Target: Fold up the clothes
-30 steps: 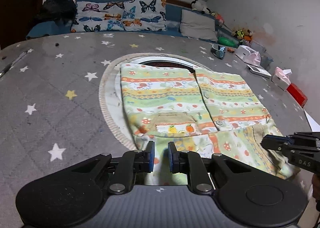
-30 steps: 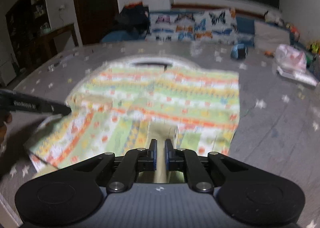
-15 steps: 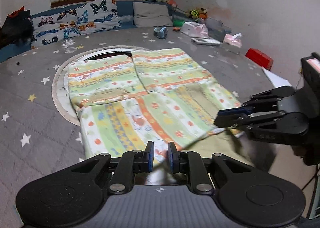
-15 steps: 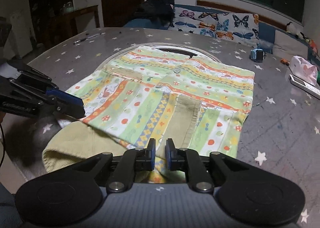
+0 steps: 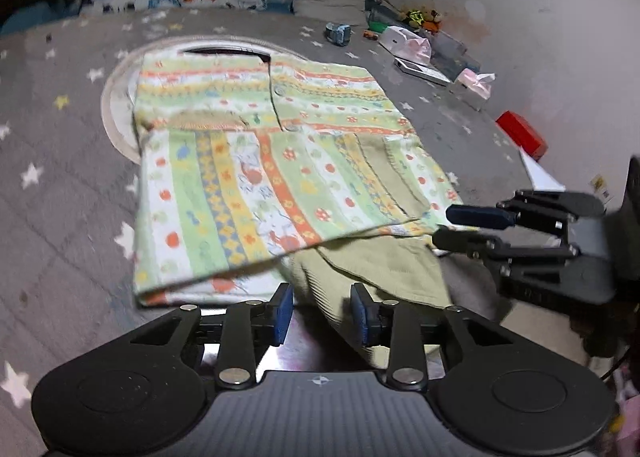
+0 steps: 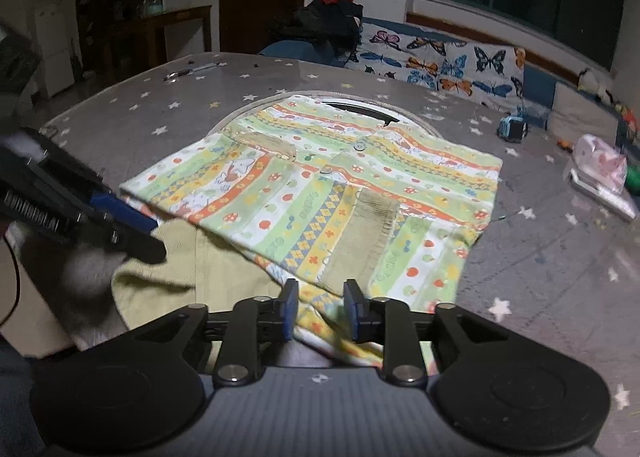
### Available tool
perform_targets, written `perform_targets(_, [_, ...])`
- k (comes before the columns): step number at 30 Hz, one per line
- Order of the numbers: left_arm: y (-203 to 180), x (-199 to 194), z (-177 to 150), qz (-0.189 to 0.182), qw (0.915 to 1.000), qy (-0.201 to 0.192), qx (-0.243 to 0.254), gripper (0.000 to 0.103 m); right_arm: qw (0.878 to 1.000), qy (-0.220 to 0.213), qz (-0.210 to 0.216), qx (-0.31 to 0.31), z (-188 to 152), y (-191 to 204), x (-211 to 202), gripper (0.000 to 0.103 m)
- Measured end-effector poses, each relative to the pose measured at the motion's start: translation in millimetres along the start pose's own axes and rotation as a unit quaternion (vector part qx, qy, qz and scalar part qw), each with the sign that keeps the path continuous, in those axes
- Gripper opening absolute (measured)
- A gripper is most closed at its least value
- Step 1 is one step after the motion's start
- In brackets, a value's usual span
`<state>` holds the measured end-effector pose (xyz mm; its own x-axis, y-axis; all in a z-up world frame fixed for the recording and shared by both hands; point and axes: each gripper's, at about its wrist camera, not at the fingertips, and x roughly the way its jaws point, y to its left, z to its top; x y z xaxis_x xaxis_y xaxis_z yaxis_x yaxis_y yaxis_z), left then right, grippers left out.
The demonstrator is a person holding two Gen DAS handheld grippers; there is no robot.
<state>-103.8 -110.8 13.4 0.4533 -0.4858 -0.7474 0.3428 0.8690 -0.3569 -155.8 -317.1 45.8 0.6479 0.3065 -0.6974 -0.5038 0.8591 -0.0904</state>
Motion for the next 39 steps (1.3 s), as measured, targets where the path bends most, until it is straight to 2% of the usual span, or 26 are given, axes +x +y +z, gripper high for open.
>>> perform_targets(3, [1.1, 3.0, 0.2, -0.021, 0.9996, 0.010, -0.015, 0.031, 1.000, 0.003, -0.008, -0.030, -6.7, 3.8, -8.7, 0.032])
perform_targets(4, [1.2, 3.7, 0.3, -0.024, 0.9995, 0.011, -0.018, 0.029, 0.999, 0.003, -0.011, -0.040, -9.3, 5.0, -10.7, 0.041])
perform_targets(5, [1.2, 3.9, 1.0, -0.026, 0.9994, 0.011, -0.019, 0.022, 0.999, 0.004, -0.014, -0.050, -11.9, 6.1, -12.8, 0.046])
perform_targets(6, [2.1, 2.3, 3.2, -0.031, 0.9992, 0.008, -0.023, 0.014, 0.998, 0.004, -0.018, -0.065, -16.1, 8.1, -14.7, 0.047])
perform_targets(9, [4.8, -2.3, 9.9, -0.048, 0.9983, 0.000, -0.034, 0.008, 0.995, 0.006, -0.016, -0.095, -24.0, 13.5, -16.6, 0.048])
perform_targets(10, [5.7, -3.9, 12.4, -0.054, 0.9978, -0.002, -0.038, 0.008, 0.995, 0.006, -0.013, -0.101, -25.4, 15.0, -16.7, 0.052])
perform_targets(15, [12.6, -11.0, 34.7, -0.082, 0.9941, -0.016, -0.069, 0.007, 0.990, -0.021, -0.002, -0.141, -27.9, 30.0, -11.7, 0.056])
perform_targets(19, [20.9, -10.3, 50.1, -0.101, 0.9905, -0.017, -0.091, 0.007, 0.989, -0.056, 0.004, -0.136, -19.3, 33.7, 0.5, 0.058])
perform_targets(21, [23.4, -11.3, 53.4, -0.101, 0.9905, -0.020, -0.091, 0.008, 0.990, -0.070, 0.014, -0.122, -13.7, 32.3, 6.6, 0.054])
perform_targets(23, [26.2, -13.8, 52.6, -0.102, 0.9906, -0.022, -0.088, 0.008, 0.992, -0.077, 0.033, -0.096, -6.5, 27.1, 12.6, 0.040])
perform_targets(27, [35.7, -14.0, 48.7, -0.107, 0.9885, -0.021, -0.104, 0.008, 0.994, -0.090, 0.060, -0.033, 2.0, 7.2, 11.4, 0.039])
perform_targets(30, [39.6, -9.1, 52.2, -0.110, 0.9869, -0.024, -0.116, 0.008, 0.994, -0.082, 0.059, -0.045, -3.0, 9.2, 9.1, 0.043])
perform_targets(34, [41.4, -5.5, 60.4, -0.114, 0.9857, -0.023, -0.122, 0.008, 0.992, -0.074, 0.039, -0.096, -16.6, 23.4, 4.5, 0.061])
perform_targets(36, [41.8, -4.8, 63.9, -0.116, 0.9853, -0.022, -0.124, 0.008, 0.988, -0.077, 0.023, -0.131, -22.0, 31.3, 4.2, 0.061])
perform_targets(39, [42.5, -4.3, 65.6, -0.118, 0.9848, -0.020, -0.125, 0.008, 0.985, -0.084, 0.018, -0.147, -21.4, 36.7, 11.3, 0.061])
